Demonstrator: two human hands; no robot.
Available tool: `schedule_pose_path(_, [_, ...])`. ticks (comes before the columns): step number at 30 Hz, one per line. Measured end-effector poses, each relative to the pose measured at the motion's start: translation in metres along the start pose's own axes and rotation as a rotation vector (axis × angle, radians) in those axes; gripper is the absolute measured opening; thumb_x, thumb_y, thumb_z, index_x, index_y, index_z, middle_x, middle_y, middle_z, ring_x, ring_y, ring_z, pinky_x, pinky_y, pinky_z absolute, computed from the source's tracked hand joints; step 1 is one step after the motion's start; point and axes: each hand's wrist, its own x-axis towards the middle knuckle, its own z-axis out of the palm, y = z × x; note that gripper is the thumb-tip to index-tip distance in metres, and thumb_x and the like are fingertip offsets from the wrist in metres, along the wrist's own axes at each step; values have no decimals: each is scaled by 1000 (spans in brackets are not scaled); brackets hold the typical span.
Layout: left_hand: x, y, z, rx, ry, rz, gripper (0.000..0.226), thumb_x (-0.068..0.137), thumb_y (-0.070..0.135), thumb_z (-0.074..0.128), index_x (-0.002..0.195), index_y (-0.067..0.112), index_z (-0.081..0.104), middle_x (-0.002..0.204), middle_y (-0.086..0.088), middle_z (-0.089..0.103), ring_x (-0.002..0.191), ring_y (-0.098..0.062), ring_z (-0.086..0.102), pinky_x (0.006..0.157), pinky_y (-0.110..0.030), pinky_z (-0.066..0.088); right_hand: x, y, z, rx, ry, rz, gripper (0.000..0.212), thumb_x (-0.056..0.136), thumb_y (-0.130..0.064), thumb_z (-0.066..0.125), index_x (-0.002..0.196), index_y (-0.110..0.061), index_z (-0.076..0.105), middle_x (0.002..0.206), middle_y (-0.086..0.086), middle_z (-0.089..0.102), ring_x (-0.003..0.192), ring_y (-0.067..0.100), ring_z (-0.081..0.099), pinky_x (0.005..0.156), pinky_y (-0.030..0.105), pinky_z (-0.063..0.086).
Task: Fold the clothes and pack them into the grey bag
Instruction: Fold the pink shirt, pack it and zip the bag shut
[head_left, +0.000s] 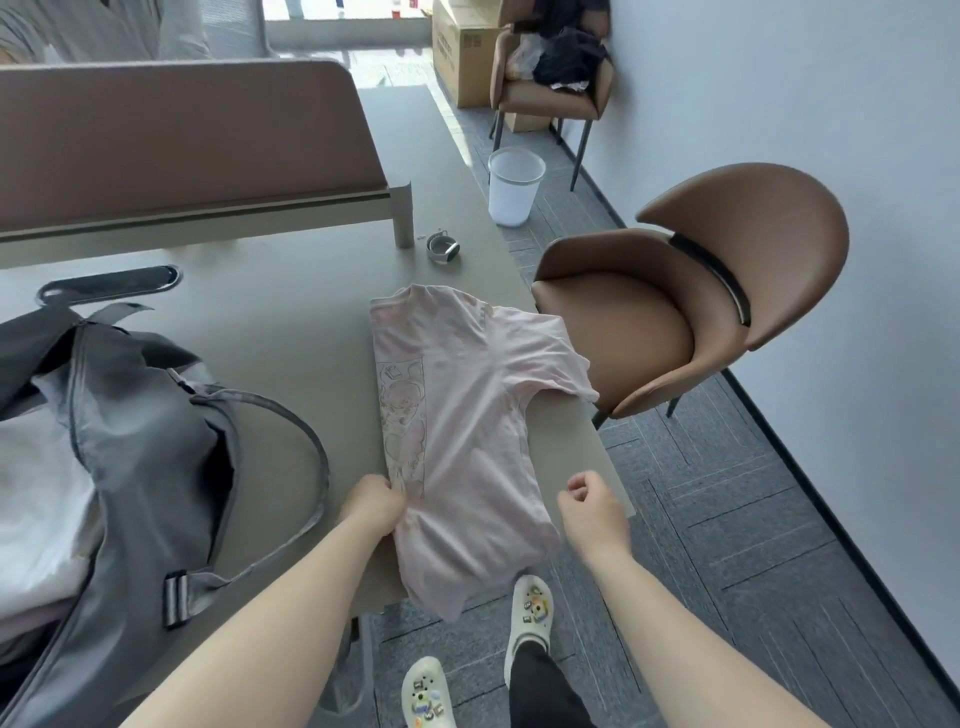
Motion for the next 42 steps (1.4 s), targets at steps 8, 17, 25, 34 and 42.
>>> schedule_pose_path(8, [21, 43, -17, -126, 134, -68, 28, 90, 33, 55, 108, 13, 59, 109, -9, 66, 91, -25, 59, 72, -31, 43, 106, -76, -21, 78, -125, -136, 39, 91, -16, 51, 129, -20, 49, 93, 0, 56, 82, 22, 56, 69, 33, 44])
schedule_pose_path(17, [69, 100, -31, -388, 288, -83, 45, 91, 28, 61, 128, 5, 51, 115, -9, 59, 92, -20, 49, 79, -27, 36, 186, -140, -13, -289, -191, -358, 57, 91, -16, 45, 146, -20, 38, 152, 5, 34, 128, 29, 46, 96, 38, 43])
schedule_pose_path(25, [149, 142, -54, -535, 283, 7, 20, 82, 26, 66, 80, 9, 55, 68, 0, 51, 54, -16, 43, 49, -27, 31, 239, -170, 2, -450, -118, -245, 58, 93, -22, 44, 149, -21, 31, 150, 5, 34, 129, 30, 45, 99, 41, 41])
schedule_pose_path(34, [181, 123, -88, -513, 530, 50, 23, 91, 23, 55, 72, 14, 44, 66, 0, 43, 67, -29, 43, 62, -36, 36, 262, -205, 21, -499, 129, -606, 17, 85, -21, 58, 99, -13, 63, 109, 10, 59, 104, 34, 50, 81, 39, 39])
schedule_pose_path(42, [163, 133, -74, -44, 617, 293, 32, 85, 7, 51, 116, 13, 57, 121, -11, 54, 110, -33, 50, 91, -45, 44, 251, -172, 17, -394, 94, -231, 53, 89, -36, 54, 139, -24, 40, 146, 7, 40, 131, 35, 37, 104, 47, 37])
